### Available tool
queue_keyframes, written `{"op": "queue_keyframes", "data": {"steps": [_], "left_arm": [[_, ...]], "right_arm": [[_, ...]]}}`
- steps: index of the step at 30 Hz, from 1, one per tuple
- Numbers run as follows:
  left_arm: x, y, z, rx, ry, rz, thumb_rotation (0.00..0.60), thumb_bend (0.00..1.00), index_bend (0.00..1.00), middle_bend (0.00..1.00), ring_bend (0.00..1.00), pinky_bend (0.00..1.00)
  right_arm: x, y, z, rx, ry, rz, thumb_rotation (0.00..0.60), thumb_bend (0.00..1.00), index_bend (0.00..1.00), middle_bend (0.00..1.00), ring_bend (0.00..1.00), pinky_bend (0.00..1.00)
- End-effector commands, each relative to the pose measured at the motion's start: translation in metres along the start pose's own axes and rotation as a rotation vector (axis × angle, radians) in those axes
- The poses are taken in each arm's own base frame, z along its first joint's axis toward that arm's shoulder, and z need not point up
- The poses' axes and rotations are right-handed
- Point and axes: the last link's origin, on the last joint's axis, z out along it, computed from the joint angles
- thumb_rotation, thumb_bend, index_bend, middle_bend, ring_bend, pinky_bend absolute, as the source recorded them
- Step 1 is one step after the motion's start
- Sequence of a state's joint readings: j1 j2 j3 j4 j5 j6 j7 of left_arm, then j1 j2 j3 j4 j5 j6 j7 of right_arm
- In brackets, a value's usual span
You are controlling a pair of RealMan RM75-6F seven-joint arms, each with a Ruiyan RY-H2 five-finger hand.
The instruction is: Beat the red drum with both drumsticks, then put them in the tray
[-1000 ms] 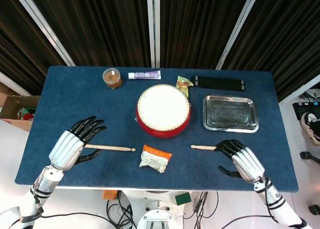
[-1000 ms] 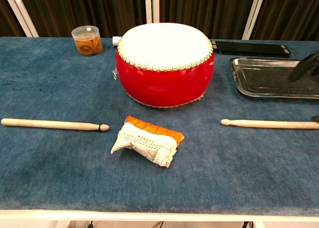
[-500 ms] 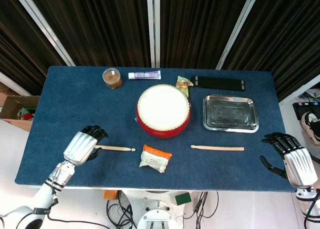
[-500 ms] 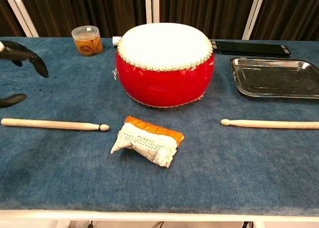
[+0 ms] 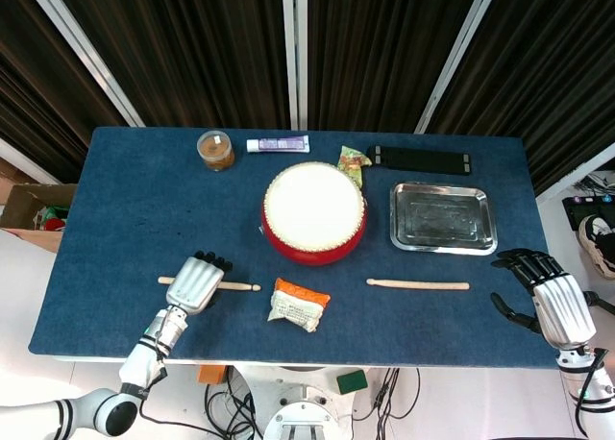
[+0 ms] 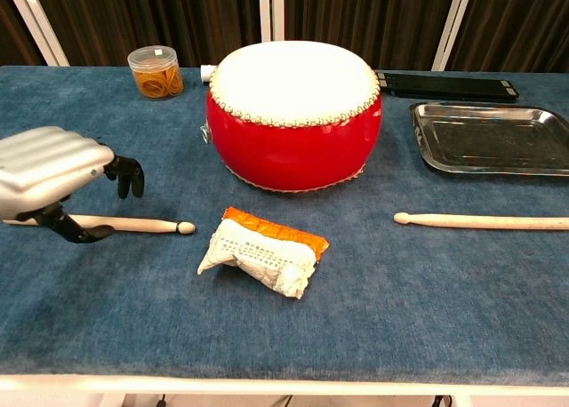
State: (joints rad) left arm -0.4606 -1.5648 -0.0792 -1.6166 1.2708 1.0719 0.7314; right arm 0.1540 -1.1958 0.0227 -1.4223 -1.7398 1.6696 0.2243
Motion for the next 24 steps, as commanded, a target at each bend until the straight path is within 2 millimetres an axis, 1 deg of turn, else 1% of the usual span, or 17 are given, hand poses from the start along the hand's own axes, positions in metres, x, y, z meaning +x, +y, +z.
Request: {"op": "queue_keyframes", "data": {"steps": [1,6,14,17,19,21,24], "left_arm": [[-0.003,0.003,0.004,0.015,-0.004,-0.01,0.6,0.25,0.41,0.43,0.35,0.38],[-0.007,0.003,0.007,0.023,-0.01,-0.011,0.6,0.26,0.44,0.45,0.36,0.39],[-0.015,0.002,0.01,0.036,-0.033,0.003,0.6,0.33,0.45,0.45,0.36,0.39],[-0.018,0.002,0.01,0.032,-0.047,-0.004,0.6,0.37,0.47,0.46,0.36,0.39],[-0.019,0.002,0.01,0.031,-0.046,-0.012,0.6,0.42,0.5,0.49,0.36,0.39],[-0.018,0.0,0.008,0.042,-0.031,-0.059,0.6,0.45,0.53,0.51,0.38,0.39],[-0.013,-0.006,0.003,0.06,0.036,-0.211,0.6,0.49,0.54,0.53,0.4,0.41]], "right_arm": [[-0.001,0.001,-0.001,-0.005,-0.002,0.002,0.6,0.25,0.37,0.32,0.25,0.35],[-0.003,0.004,-0.003,-0.021,-0.009,0.008,0.6,0.25,0.37,0.32,0.25,0.35],[-0.005,0.006,-0.005,-0.036,-0.013,0.017,0.6,0.25,0.37,0.32,0.25,0.35],[-0.006,0.007,-0.005,-0.04,-0.015,0.02,0.6,0.25,0.37,0.32,0.25,0.34],[-0.006,0.007,-0.005,-0.041,-0.016,0.02,0.6,0.25,0.37,0.32,0.25,0.34],[-0.006,0.007,-0.006,-0.044,-0.014,0.021,0.6,0.25,0.37,0.32,0.25,0.35],[-0.004,0.008,-0.008,-0.05,-0.007,0.023,0.6,0.25,0.37,0.32,0.25,0.34]]}}
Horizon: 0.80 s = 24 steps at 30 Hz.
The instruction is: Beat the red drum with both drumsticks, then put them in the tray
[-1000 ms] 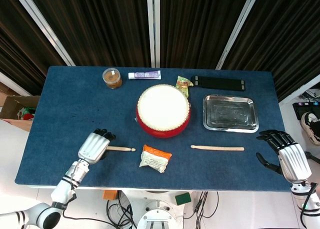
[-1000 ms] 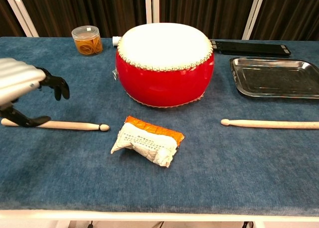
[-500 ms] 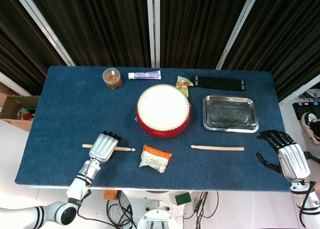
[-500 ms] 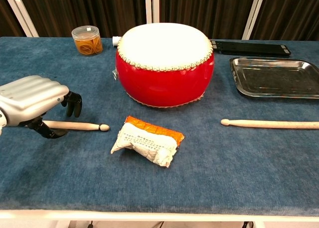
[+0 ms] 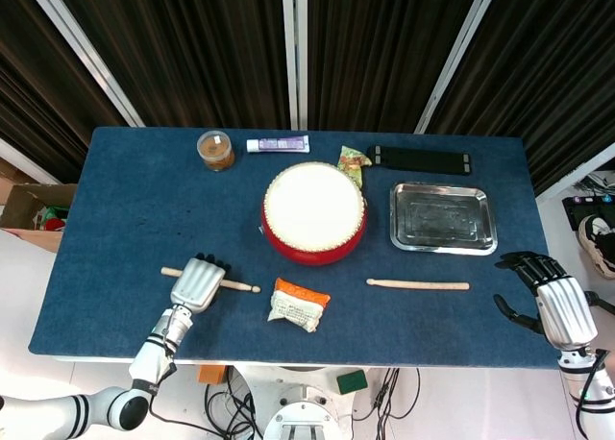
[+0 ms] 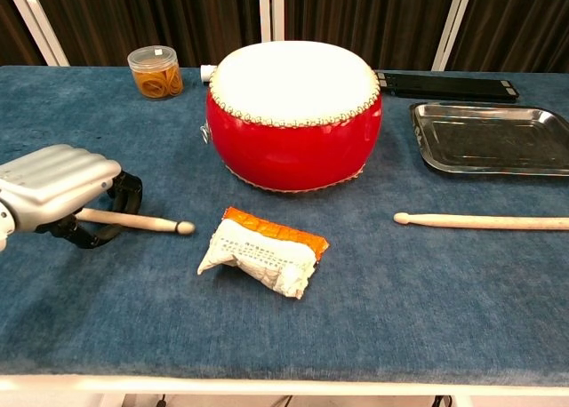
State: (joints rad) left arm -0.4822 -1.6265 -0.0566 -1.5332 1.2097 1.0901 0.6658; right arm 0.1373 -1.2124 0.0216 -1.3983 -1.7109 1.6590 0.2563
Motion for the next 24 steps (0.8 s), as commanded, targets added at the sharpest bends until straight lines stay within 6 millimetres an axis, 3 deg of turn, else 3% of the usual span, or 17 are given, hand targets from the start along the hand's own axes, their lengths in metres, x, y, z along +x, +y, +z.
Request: {"op": "queue_keyframes", "data": {"steps": [1,11,24], "left_arm": [[0.007,-0.009,-0.007,0.019,0.095,-0.199,0.6,0.49,0.54,0.53,0.4,0.41],[-0.001,-0.055,-0.028,0.043,0.397,-0.868,0.6,0.5,0.54,0.52,0.4,0.43],[-0.013,-0.076,-0.024,0.062,0.404,-1.687,0.6,0.5,0.53,0.51,0.4,0.45]], "right_arm": [[0.001,0.0,-0.001,-0.006,0.005,0.002,0.6,0.25,0.37,0.32,0.25,0.34],[0.005,-0.001,-0.005,-0.009,0.025,0.004,0.6,0.25,0.37,0.32,0.25,0.34],[0.007,-0.01,-0.003,0.002,0.027,0.0,0.6,0.25,0.37,0.32,0.25,0.35]]}}
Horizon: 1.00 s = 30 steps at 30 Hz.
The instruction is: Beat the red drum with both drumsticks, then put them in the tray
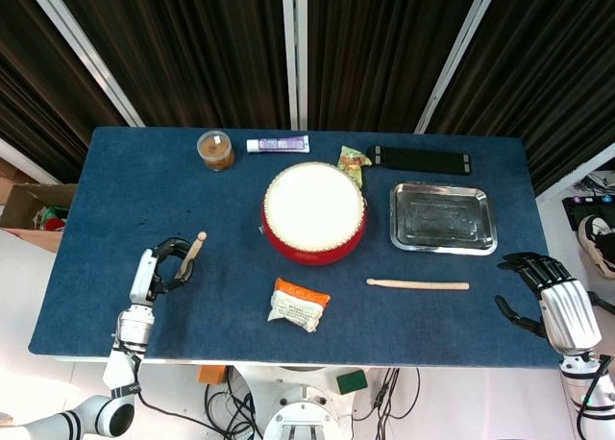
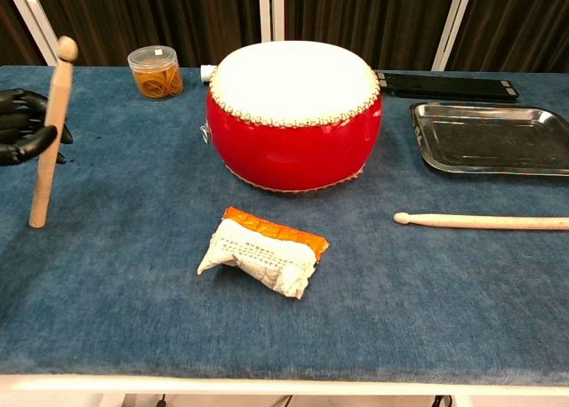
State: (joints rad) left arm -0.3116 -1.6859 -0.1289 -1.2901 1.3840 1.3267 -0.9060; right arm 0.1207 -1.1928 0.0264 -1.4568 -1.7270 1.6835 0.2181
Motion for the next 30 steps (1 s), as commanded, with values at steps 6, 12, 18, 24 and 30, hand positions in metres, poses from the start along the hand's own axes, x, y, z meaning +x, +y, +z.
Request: {"op": "queue_keyframes", "data": {"steps": [6,12,18,24,30], "left_arm": [[0.014,-0.011,0.002,0.102,0.022,-0.517,0.6,0.49,0.48,0.47,0.4,0.45],[0.012,-0.012,0.002,0.113,-0.013,-0.627,0.6,0.48,0.44,0.45,0.4,0.44],[0.011,-0.009,0.002,0.099,-0.024,-0.648,0.6,0.35,0.44,0.46,0.41,0.45],[0.009,-0.004,0.002,0.088,-0.016,-0.607,0.6,0.2,0.46,0.49,0.42,0.47],[0.005,0.001,-0.001,0.059,0.003,-0.496,0.6,0.14,0.54,0.56,0.51,0.58]], "right_arm": [[0.001,-0.001,-0.003,-0.009,0.001,-0.002,0.6,0.25,0.37,0.32,0.25,0.35],[0.002,-0.002,-0.003,-0.01,0.009,-0.003,0.6,0.25,0.37,0.32,0.25,0.34],[0.003,-0.001,-0.003,-0.014,0.015,0.0,0.6,0.25,0.37,0.32,0.25,0.34],[0.003,0.0,-0.002,-0.017,0.018,0.002,0.6,0.25,0.37,0.32,0.25,0.35],[0.004,0.0,-0.003,-0.016,0.026,0.002,0.6,0.25,0.37,0.32,0.25,0.34]]}}
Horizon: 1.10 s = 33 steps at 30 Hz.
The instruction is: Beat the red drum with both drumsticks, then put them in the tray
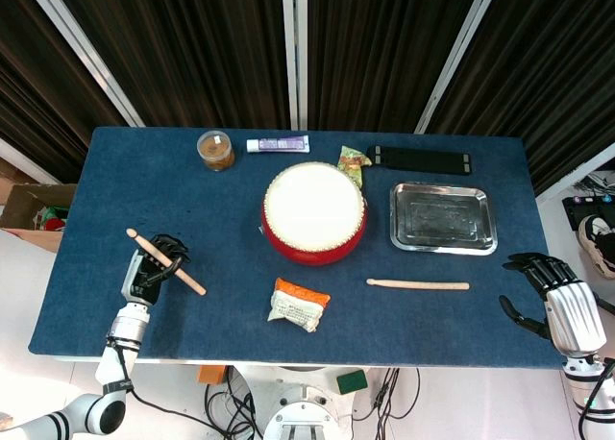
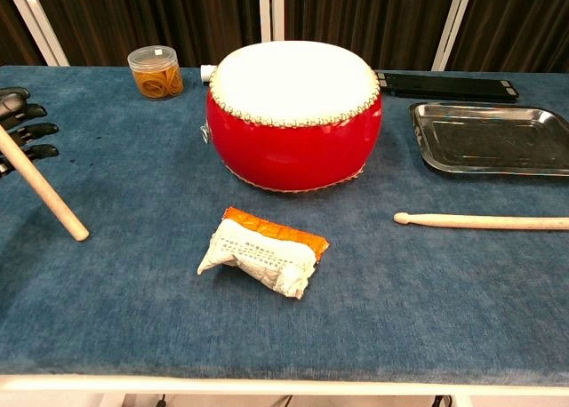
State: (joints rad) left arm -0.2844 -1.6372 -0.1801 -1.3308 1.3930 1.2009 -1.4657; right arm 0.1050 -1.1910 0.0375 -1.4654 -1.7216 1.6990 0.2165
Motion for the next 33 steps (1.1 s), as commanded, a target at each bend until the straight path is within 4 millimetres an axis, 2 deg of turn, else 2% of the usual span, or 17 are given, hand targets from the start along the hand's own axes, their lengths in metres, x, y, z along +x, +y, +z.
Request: {"op": "queue_keyframes", "data": {"steps": [1,7,9,11,14,29,33], "left_arm": [[-0.007,0.002,-0.005,-0.031,0.004,0.094,0.6,0.13,0.55,0.57,0.52,0.59],[-0.02,0.0,-0.01,-0.031,-0.018,0.211,0.599,0.1,0.58,0.61,0.56,0.63],[-0.022,-0.001,-0.011,-0.031,-0.02,0.249,0.575,0.09,0.6,0.62,0.57,0.64],[-0.025,-0.003,-0.013,-0.032,-0.024,0.284,0.521,0.09,0.61,0.64,0.59,0.65],[-0.028,-0.009,-0.015,-0.025,-0.033,0.31,0.498,0.09,0.62,0.65,0.6,0.66],[-0.035,-0.037,-0.02,0.03,-0.062,0.376,0.495,0.09,0.68,0.67,0.63,0.68],[-0.034,-0.04,-0.02,0.031,-0.064,0.398,0.525,0.09,0.71,0.69,0.64,0.7]], "right_arm": [[0.001,0.0,0.0,0.001,0.004,0.0,0.6,0.25,0.37,0.32,0.25,0.34],[0.001,-0.001,0.001,0.009,0.008,0.0,0.6,0.25,0.37,0.32,0.25,0.34],[0.002,-0.002,0.001,0.013,0.011,-0.002,0.6,0.25,0.37,0.32,0.25,0.34],[0.003,-0.003,0.001,0.014,0.016,-0.003,0.6,0.25,0.37,0.32,0.25,0.35],[0.004,-0.003,0.0,0.014,0.02,-0.002,0.6,0.25,0.37,0.32,0.25,0.34],[0.003,-0.001,-0.002,-0.002,0.021,0.013,0.6,0.25,0.36,0.32,0.25,0.35],[0.004,-0.001,-0.003,-0.004,0.024,0.016,0.6,0.25,0.36,0.32,0.25,0.35]]}}
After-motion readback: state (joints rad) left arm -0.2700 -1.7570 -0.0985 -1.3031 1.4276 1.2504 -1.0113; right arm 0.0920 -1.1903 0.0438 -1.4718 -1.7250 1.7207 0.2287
